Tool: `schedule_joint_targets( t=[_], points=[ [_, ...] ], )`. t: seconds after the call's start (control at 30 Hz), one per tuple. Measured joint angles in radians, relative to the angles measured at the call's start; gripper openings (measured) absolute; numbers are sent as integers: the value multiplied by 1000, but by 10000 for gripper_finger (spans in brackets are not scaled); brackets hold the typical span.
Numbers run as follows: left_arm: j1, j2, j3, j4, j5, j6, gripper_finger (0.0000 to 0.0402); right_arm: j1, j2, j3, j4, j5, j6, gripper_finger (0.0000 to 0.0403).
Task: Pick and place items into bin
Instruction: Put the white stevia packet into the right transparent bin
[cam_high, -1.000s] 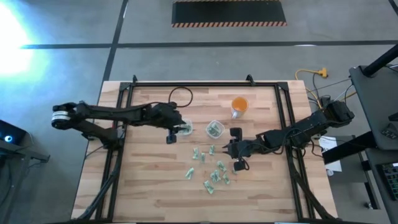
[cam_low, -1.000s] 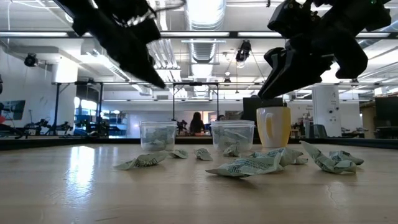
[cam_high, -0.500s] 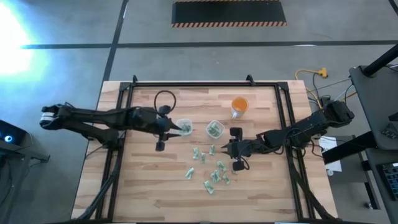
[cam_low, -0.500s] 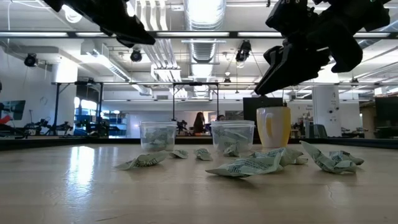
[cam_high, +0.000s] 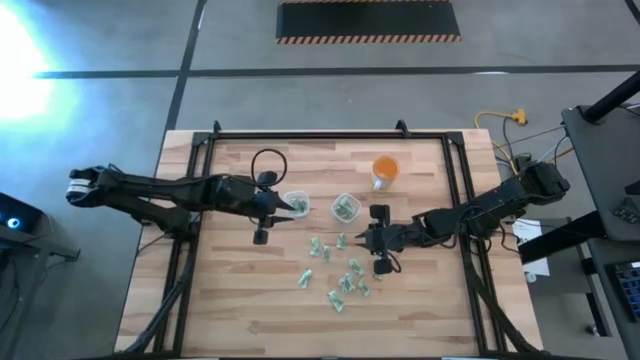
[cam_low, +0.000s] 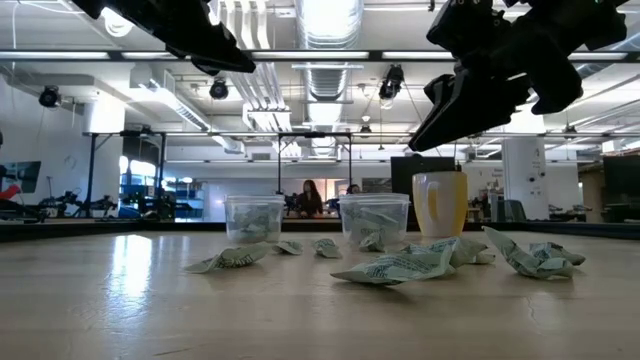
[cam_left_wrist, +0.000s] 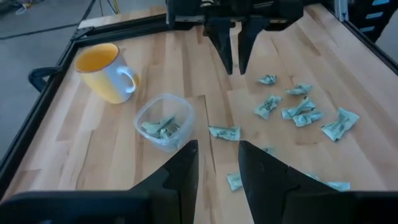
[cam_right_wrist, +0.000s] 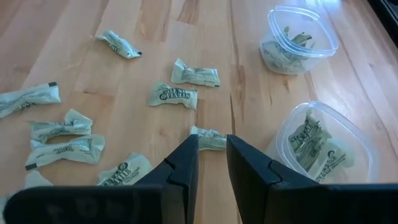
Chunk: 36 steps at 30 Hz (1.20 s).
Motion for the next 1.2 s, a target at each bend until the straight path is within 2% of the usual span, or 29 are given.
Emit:
schedule_joint_targets(
  t=[1.2],
  points=[
    [0,9,2,36,-16,18,98,0,0,-1,20,-1,4,73]
  ],
)
